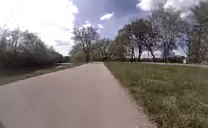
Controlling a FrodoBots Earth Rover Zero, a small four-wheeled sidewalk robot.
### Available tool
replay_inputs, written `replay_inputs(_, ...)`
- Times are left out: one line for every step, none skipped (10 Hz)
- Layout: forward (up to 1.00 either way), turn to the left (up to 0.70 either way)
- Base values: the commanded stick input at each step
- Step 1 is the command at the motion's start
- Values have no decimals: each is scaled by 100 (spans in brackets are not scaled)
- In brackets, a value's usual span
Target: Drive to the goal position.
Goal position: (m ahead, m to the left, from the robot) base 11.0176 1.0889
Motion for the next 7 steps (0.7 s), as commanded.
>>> replay_inputs(100, 0)
replay_inputs(100, 0)
replay_inputs(100, 0)
replay_inputs(100, 0)
replay_inputs(100, 0)
replay_inputs(100, 0)
replay_inputs(100, 0)
